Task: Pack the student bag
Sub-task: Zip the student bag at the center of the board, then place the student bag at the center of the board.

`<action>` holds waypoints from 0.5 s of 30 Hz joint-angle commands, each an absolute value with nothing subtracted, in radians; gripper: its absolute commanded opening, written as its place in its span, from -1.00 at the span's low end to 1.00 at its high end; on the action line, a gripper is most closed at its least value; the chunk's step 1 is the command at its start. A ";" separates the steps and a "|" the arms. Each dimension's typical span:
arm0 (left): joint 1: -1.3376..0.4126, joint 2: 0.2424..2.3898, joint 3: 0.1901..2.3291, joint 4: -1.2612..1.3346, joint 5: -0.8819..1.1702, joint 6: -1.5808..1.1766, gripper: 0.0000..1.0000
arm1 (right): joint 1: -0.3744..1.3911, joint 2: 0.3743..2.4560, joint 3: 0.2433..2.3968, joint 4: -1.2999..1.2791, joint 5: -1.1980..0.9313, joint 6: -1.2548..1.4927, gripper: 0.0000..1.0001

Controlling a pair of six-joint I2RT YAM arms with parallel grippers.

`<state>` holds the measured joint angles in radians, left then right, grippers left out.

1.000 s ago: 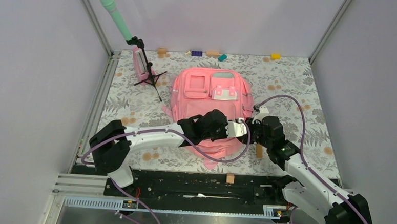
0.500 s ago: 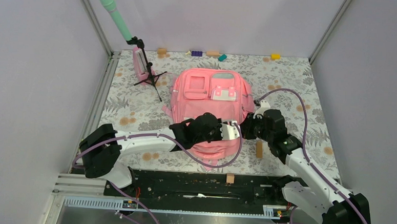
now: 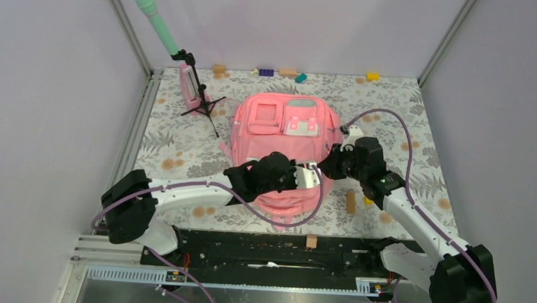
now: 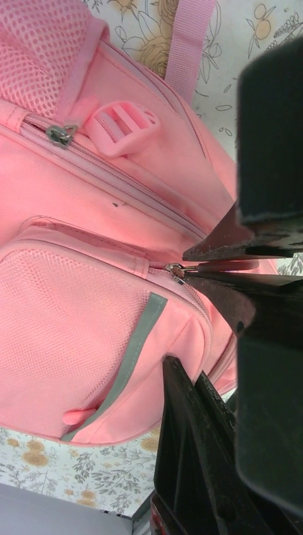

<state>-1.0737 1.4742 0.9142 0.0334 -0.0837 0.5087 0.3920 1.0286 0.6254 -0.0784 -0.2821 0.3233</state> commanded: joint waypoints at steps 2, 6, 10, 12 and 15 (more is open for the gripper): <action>-1.057 1.424 0.899 -0.061 -0.154 0.508 -1.00 | 0.356 1.075 0.694 0.008 -0.189 0.250 -1.00; -1.057 1.421 0.899 -0.062 -0.153 0.510 -1.00 | 0.356 1.126 0.730 0.046 -0.183 0.234 -1.00; -1.057 1.420 0.897 -0.058 -0.155 0.512 -1.00 | 0.356 1.179 0.762 0.060 -0.159 0.227 -1.00; -1.057 1.422 0.896 -0.053 -0.158 0.513 -1.00 | 0.356 1.189 0.774 0.064 -0.153 0.225 -1.00; -1.056 1.426 0.900 -0.049 -0.169 0.525 -1.00 | 0.356 1.177 0.767 0.075 -0.140 0.234 -1.00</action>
